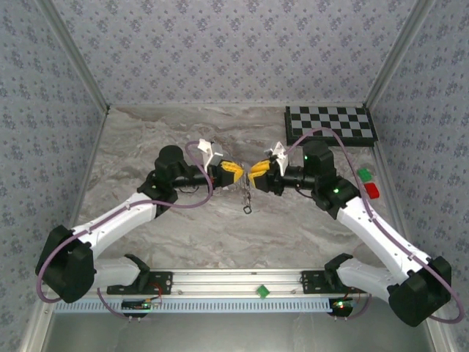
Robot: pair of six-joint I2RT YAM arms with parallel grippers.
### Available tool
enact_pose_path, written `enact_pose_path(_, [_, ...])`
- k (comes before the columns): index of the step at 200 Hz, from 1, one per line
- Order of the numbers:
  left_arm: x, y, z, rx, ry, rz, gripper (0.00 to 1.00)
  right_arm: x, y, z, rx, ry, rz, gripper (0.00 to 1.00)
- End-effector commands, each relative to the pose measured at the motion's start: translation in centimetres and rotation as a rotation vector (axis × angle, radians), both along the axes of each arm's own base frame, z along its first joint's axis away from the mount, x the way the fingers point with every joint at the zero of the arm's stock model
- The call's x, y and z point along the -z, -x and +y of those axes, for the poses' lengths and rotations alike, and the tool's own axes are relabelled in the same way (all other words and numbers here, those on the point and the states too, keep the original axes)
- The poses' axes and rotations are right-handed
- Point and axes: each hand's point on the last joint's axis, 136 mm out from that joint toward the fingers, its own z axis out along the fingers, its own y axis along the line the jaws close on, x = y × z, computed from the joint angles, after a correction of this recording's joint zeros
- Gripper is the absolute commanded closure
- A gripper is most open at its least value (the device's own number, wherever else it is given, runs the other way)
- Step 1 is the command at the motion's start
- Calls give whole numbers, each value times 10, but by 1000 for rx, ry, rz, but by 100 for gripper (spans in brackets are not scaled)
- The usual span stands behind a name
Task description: Put the keys on the keyring
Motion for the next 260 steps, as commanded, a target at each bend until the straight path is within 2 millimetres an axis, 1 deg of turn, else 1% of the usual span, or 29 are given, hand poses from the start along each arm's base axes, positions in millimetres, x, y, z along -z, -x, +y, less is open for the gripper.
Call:
enact_pose_path(1, [-31, 12, 1, 34, 62, -83, 100, -3, -2, 5, -12, -35, -8, 72])
enact_pose_path(22, [-31, 13, 1, 35, 61, -85, 100, -5, 1, 10, -51, -52, -1, 72])
enact_pose_path(46, [-31, 13, 1, 34, 60, -86, 100, -1, 2, 13, -74, -43, 24, 74])
enact_pose_path(72, [-31, 13, 1, 36, 60, -87, 100, 3, 3, 17, -102, -39, 50, 79])
enact_pose_path(97, [-30, 14, 0, 41, 56, -86, 100, 3, 6, 17, -114, -42, 49, 90])
enact_pose_path(110, [-29, 15, -1, 45, 55, -85, 100, 1, 7, 17, -118, -48, 43, 100])
enact_pose_path(140, [-25, 13, -2, 43, 40, -80, 100, -3, 8, 15, -112, -53, 23, 100])
enact_pose_path(153, [-20, 11, -2, 34, 15, -73, 100, -3, 7, 13, -96, -48, 21, 100])
enact_pose_path(169, [-12, 9, -3, 32, -20, -69, 87, -4, 7, 11, -85, -40, 13, 100])
enact_pose_path(178, [-10, 8, -3, 30, -31, -68, 84, -5, 7, 10, -84, -38, 12, 100])
enact_pose_path(218, [-7, 5, -5, 30, -39, -58, 84, -5, 9, 11, -94, -33, 21, 100])
enact_pose_path(260, [-15, 5, -1, 8, -21, -75, 84, 0, 9, 13, -103, -20, 34, 100])
